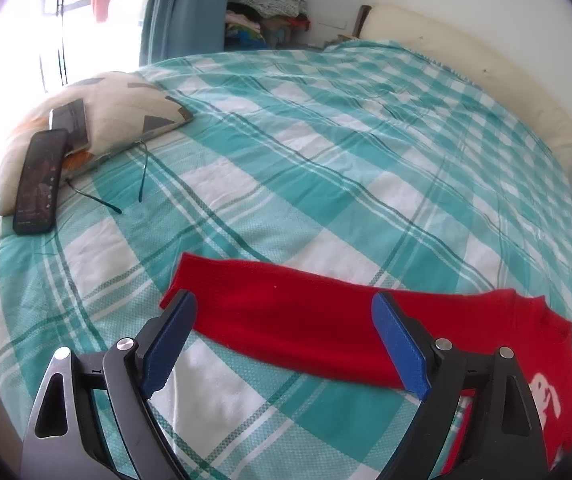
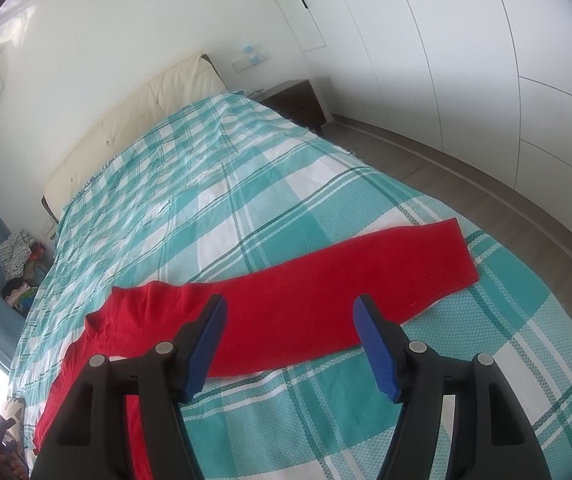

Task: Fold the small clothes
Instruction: 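Open the left gripper and release the folded sleeve on the body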

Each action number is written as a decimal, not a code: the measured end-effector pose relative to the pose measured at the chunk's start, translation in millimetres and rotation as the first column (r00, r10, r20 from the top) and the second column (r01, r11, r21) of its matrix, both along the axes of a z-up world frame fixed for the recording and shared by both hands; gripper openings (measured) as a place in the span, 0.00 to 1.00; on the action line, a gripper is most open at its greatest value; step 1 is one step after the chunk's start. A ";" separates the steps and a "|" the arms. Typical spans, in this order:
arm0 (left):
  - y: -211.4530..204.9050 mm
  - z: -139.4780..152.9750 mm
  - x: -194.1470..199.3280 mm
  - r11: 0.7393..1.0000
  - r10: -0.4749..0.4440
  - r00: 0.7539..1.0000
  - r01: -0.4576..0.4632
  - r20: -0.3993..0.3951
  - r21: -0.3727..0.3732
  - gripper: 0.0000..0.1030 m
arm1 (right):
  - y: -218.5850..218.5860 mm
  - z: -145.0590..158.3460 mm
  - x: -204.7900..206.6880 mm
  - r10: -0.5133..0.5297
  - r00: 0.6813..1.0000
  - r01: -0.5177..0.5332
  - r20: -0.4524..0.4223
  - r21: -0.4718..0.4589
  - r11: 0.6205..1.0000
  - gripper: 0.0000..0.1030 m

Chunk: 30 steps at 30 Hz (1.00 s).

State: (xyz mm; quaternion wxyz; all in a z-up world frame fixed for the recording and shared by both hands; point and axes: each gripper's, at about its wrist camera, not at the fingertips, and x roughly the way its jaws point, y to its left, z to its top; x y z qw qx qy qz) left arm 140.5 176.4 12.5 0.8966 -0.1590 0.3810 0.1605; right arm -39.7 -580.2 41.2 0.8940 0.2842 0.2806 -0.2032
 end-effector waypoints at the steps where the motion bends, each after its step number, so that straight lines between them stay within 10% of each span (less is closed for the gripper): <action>1: -1.3 0.2 0.3 1.000 -0.005 1.000 0.005 -0.001 0.005 0.88 | -0.4 0.0 -0.2 -0.001 1.000 0.001 0.000 0.001 1.000 0.63; 30: -29.1 2.9 3.4 0.990 -0.075 0.997 0.077 -0.016 0.118 0.91 | -0.1 0.5 -1.9 -0.006 1.000 0.006 0.005 0.006 1.000 0.63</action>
